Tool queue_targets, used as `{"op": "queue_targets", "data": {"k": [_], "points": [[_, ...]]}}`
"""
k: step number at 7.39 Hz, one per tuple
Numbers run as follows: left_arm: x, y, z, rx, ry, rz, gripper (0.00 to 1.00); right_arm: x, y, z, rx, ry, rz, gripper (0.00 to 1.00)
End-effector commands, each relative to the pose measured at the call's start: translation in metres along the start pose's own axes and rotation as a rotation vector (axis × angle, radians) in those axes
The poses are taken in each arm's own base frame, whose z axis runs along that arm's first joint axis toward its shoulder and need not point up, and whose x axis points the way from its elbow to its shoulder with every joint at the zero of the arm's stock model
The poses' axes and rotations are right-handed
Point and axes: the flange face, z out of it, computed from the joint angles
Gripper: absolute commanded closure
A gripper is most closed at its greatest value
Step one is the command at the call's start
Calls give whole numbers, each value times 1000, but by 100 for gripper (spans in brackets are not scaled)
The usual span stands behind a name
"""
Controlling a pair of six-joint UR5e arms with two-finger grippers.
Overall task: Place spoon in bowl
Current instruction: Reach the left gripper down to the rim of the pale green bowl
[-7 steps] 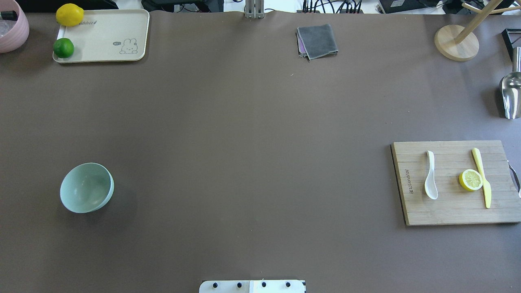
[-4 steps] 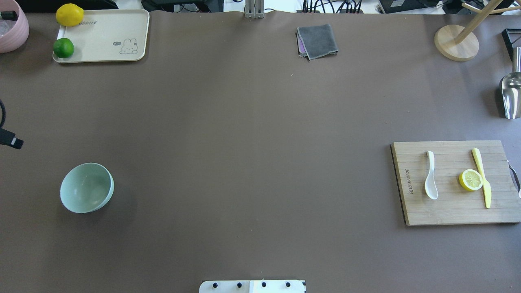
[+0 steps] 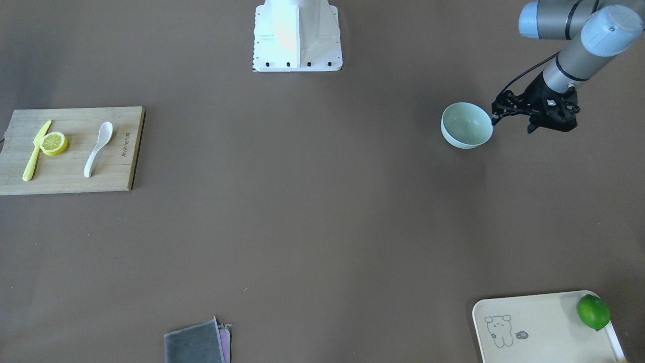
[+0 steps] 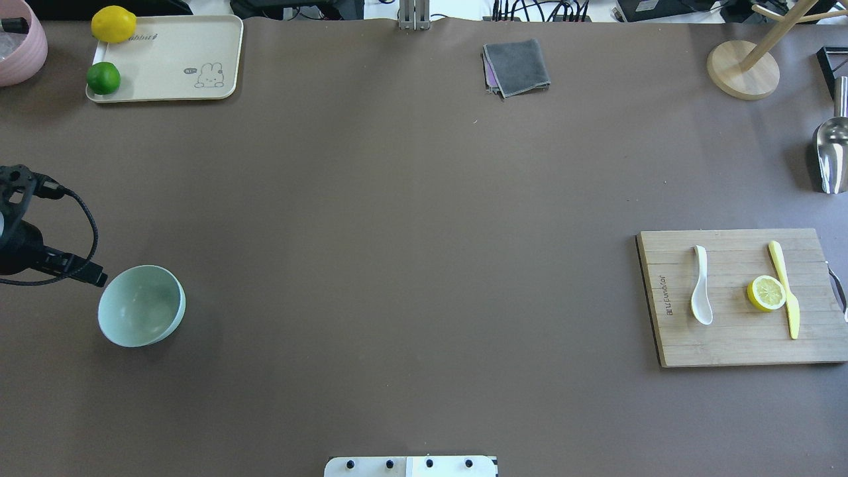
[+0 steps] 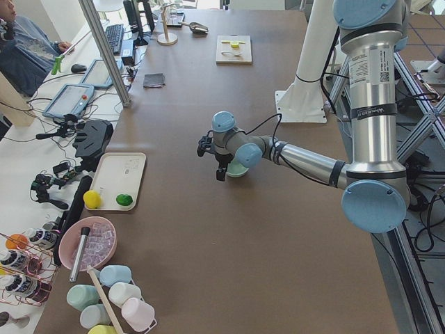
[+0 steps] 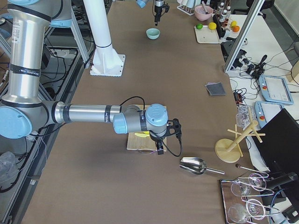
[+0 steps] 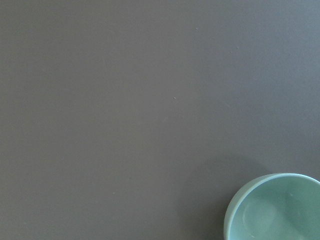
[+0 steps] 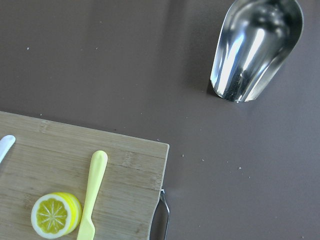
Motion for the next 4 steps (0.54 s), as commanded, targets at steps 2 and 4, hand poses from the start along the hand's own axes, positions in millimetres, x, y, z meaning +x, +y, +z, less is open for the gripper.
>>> {"op": "queue_targets", "data": {"k": [2,4], "points": [[6,9,35,-3,30,49,22,-2,-3,2,-2,-17,37,0],[11,14,41,-17,33,64,42,-2,-3,3,-5,-18,48,0]]}}
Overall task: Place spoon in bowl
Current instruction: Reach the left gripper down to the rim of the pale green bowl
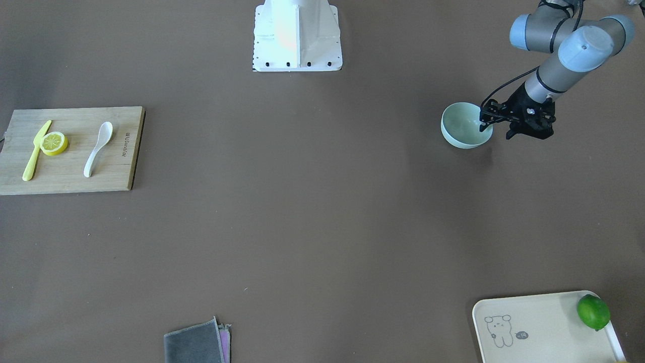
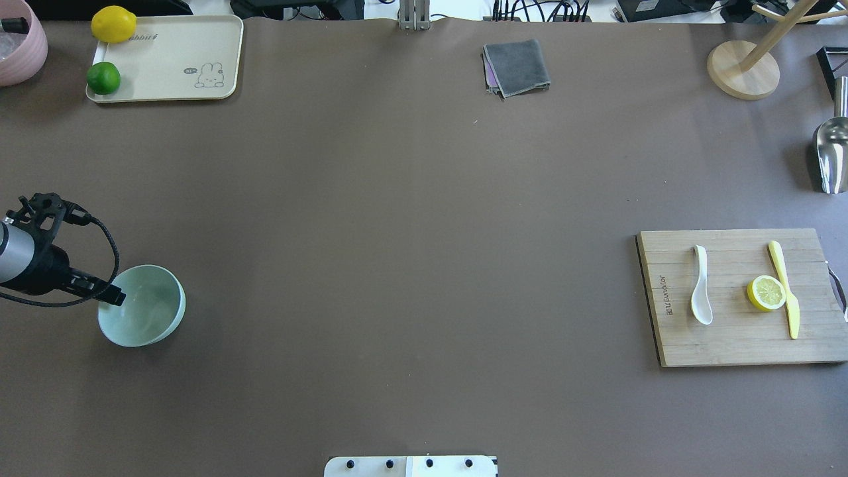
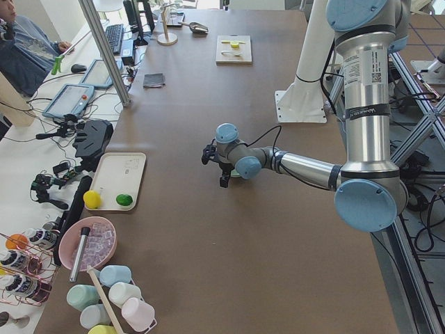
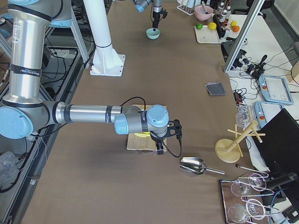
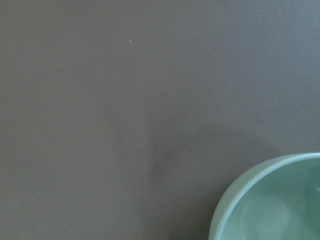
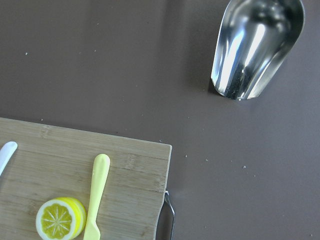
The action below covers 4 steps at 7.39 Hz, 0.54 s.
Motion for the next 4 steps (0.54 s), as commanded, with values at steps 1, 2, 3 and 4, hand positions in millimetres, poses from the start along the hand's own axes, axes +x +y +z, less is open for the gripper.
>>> {"op": "queue_targets", "data": {"k": [1,2,3,4], "points": [[5,2,3,-7,6,13,68,-1,0,0,-1,-3,9,0],[8,2,1,-3,11,18,100,-1,0,0,0,-3,8,0],[14,2,-3,23,45,43,100,-1,-1,0,1,-3,7,0],[15,2,-4,31,52,50,100,-1,-1,1,-2,-1,8,0]]}}
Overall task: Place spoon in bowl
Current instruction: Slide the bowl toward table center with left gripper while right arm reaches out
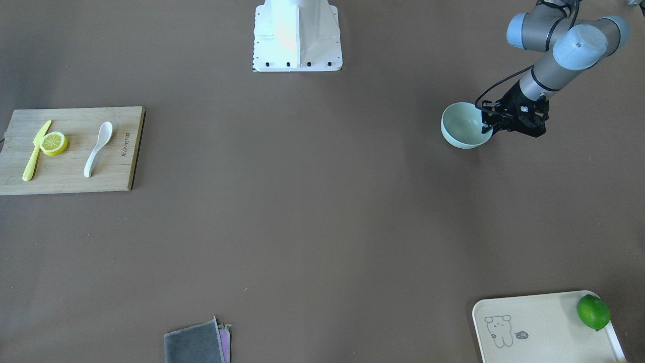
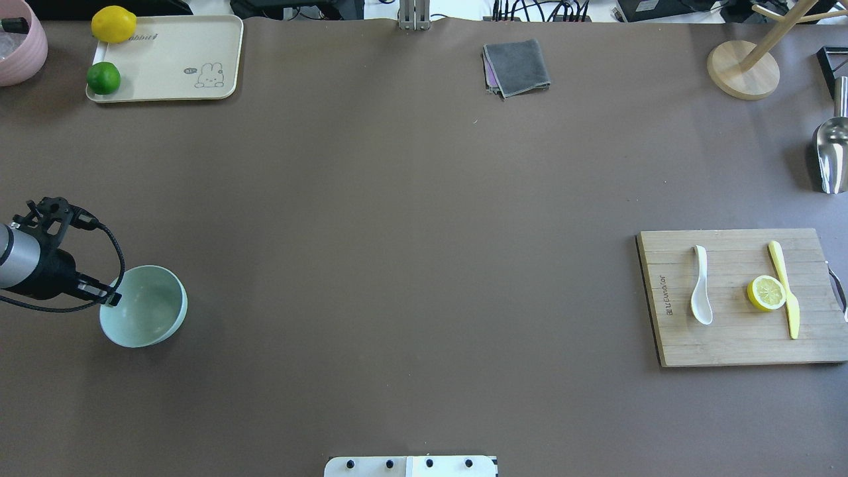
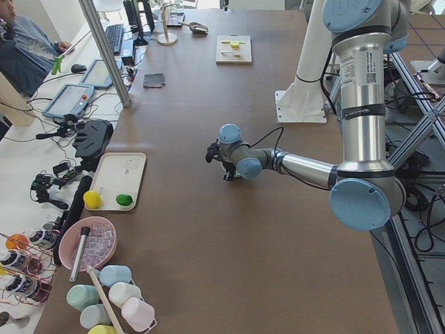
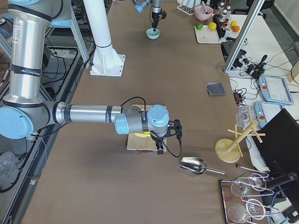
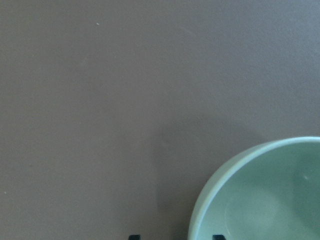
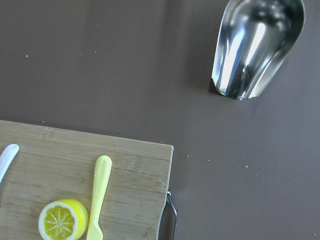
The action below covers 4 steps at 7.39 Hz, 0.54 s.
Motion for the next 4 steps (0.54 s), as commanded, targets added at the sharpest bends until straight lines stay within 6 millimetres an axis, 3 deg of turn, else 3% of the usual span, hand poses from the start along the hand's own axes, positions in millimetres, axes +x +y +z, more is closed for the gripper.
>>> {"op": "queue_targets", "data": {"k": [1,2,4], "points": [[15,-4,-14,40,32,29,100,-1,-1,0,1,1,8,0],[36,-11,-32,58,44,-16,100,-12,-10,0,4,-2,71,0],[112,-73,-48,66,69,-144,100,-65,-41,16,24,-27,128,0]]}}
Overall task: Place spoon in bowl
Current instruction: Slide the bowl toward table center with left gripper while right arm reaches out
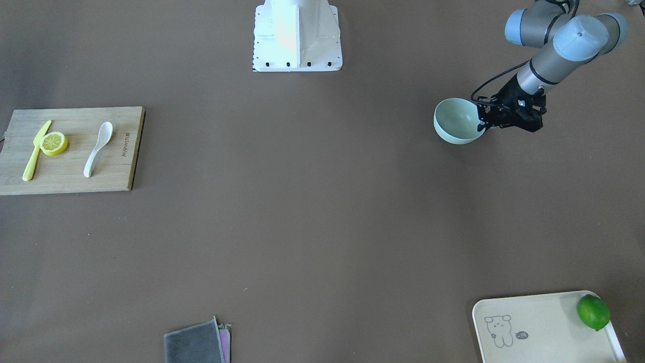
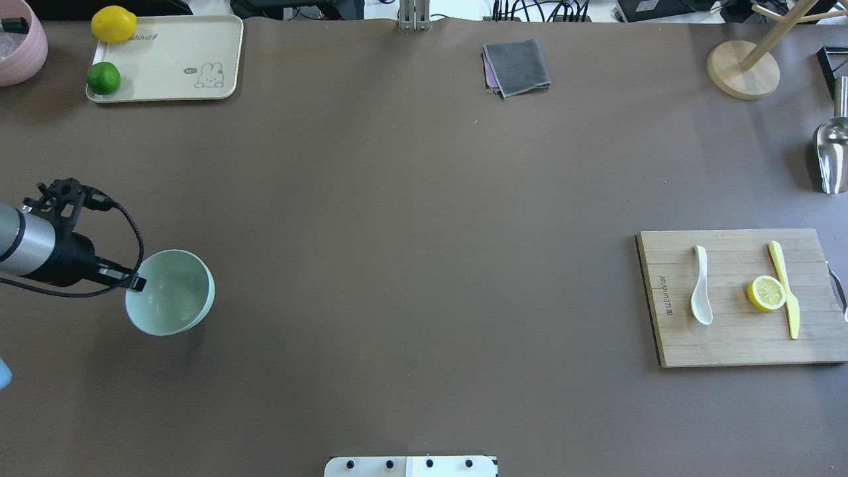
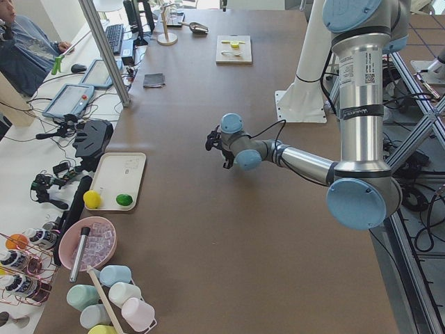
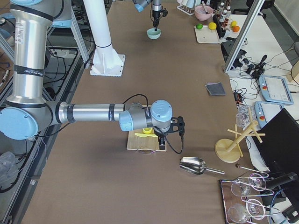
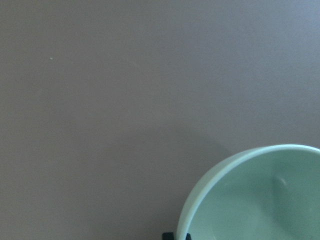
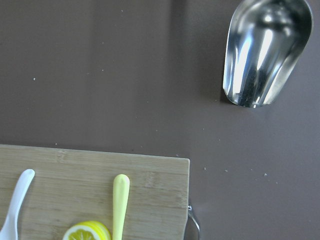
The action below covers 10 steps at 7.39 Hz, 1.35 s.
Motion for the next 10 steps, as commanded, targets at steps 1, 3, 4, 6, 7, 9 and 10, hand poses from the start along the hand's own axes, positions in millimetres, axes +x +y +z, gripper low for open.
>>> {"op": "queue_targets", "data": {"k": [1,3,4,6,7,9,10], "points": [[109,-74,-18,-6,-16,-101,100,-65,-25,26,8,-24,56,0],[225,-109,-10,-39,-88,-106,100,-108,-29,46,-13,-15,31,1],[247,-114,11,-44,-96,-139,100,-132,-23,55,-34,-26,5,1],[275,-140,40,-41,-74,-159,100,-177,-21,80,-69,-23,-4,1],[275,-150,62,-28,-47,-163,100,-199,-19,97,-85,-10,-5,1],[287,-154,93,-25,-10,-173,100,-215,-10,119,-129,-5,-13,4],[290,-150,98,-28,0,-164,100,-212,-8,125,-147,1,2,5]]}}
